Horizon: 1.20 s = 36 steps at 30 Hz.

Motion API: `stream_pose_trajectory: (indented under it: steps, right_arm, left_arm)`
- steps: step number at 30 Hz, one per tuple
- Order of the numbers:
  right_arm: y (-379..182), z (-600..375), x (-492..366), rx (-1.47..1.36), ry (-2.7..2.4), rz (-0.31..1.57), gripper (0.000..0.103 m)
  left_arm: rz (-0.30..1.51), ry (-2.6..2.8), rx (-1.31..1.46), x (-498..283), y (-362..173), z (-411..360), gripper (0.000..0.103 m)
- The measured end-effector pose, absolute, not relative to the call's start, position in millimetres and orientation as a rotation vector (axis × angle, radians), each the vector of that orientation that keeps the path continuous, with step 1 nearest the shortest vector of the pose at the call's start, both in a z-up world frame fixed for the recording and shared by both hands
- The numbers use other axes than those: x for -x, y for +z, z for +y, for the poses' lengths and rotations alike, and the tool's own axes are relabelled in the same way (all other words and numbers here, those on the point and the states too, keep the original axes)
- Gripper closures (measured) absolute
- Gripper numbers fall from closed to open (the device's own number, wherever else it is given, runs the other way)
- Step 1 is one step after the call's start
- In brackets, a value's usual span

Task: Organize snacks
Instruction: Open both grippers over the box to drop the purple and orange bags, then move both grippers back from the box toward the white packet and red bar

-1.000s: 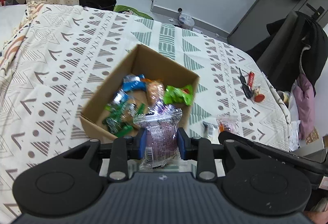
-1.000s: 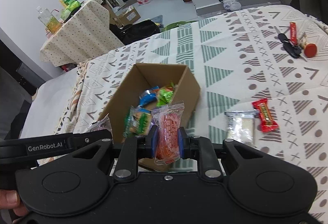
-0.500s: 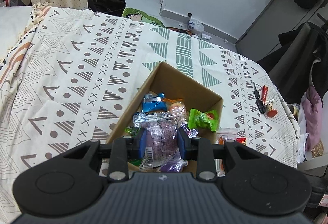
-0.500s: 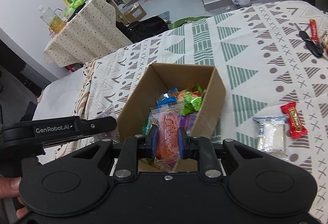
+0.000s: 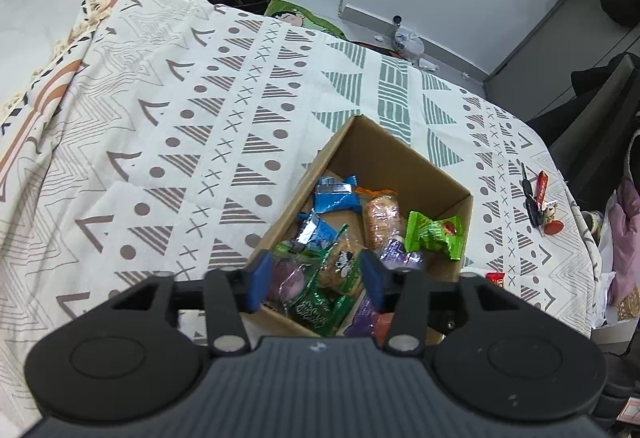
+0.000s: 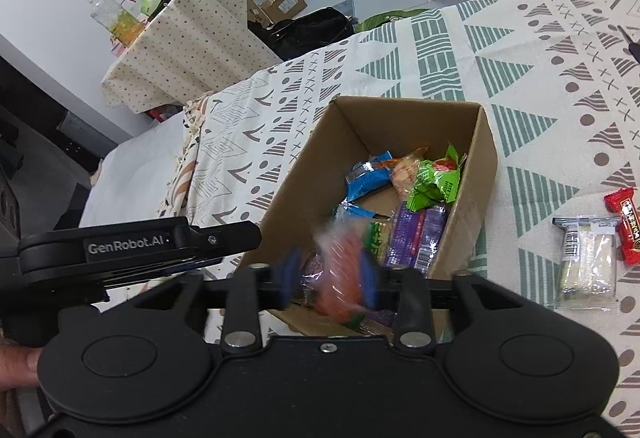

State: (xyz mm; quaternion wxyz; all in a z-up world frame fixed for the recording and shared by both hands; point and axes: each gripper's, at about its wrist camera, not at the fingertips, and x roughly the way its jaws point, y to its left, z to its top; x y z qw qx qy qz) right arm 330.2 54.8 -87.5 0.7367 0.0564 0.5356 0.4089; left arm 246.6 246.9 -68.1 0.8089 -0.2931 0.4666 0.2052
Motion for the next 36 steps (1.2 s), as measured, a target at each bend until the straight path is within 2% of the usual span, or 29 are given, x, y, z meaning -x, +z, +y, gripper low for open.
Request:
stream_pose_trajectory:
  steps: [5, 14, 23, 27, 32, 36]
  right_arm:
    - [-82, 42, -330, -0.114, 0.872, 1.164, 0.064]
    - [-75, 3, -331, -0.130, 0.812, 1.141, 0.062]
    - [-68, -39, -328, -0.147, 0.766, 1.104, 0.038]
    - [-66, -61, -328, -0.156, 0.744, 1.079, 0.023]
    - [-69, -86, -330, -0.176, 0.718, 1.079, 0.019]
    - [-70, -103, -331, -0.188, 0.706, 1.075, 0.010]
  left_arm:
    - [0.991, 0.455, 0.611, -242, -64, 241, 0.031]
    - [0.980, 0.435, 0.585, -238, -54, 213, 0.019]
    - [0.974, 0.411, 0.521, -237, -41, 173, 0.010]
    - [0.976, 0.395, 0.508, -240, -39, 156, 0.009]
    - [0.982, 0.375, 0.489, -243, -38, 134, 0.009]
    - [0.988, 0.361, 0.484, -246, -39, 118, 0.009]
